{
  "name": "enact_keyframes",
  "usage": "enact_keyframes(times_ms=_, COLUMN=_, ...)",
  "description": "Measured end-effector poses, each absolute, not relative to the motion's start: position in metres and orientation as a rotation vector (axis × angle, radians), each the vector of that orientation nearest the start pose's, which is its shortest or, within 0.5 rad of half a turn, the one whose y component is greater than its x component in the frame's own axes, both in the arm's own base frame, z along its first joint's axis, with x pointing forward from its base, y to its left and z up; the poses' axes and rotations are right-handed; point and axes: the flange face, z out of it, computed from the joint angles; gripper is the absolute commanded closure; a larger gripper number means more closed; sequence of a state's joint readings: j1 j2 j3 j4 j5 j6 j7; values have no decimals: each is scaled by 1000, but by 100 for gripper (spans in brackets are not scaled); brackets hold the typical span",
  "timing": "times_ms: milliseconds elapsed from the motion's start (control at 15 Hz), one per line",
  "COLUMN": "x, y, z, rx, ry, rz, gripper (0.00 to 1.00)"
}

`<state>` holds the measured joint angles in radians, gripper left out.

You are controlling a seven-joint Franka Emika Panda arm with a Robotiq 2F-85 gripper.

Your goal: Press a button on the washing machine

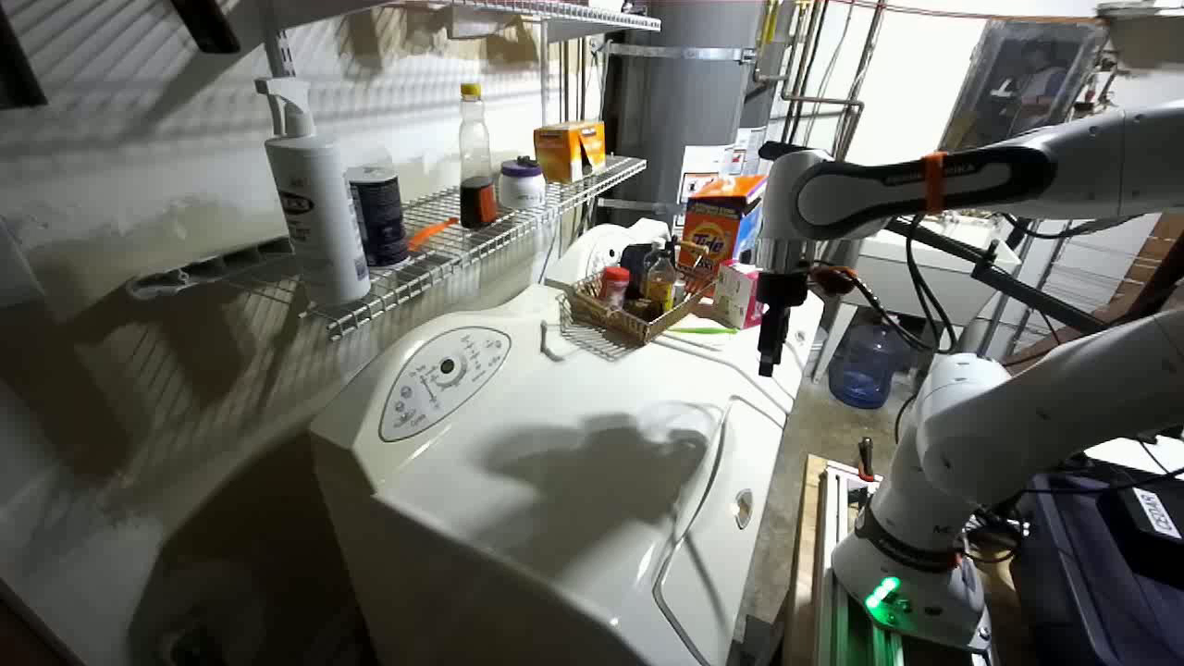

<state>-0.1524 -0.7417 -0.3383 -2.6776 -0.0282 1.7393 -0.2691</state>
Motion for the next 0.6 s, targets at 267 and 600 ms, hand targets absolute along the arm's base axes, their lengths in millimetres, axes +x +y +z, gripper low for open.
enact_keyframes(times_ms=267, x=270, y=-143, z=428, rx=-2869, ry=149, rz=210, gripper=0)
enact_keyframes(times_ms=600, x=276, y=-139, z=431, rx=-2894, ry=122, rz=169, gripper=0)
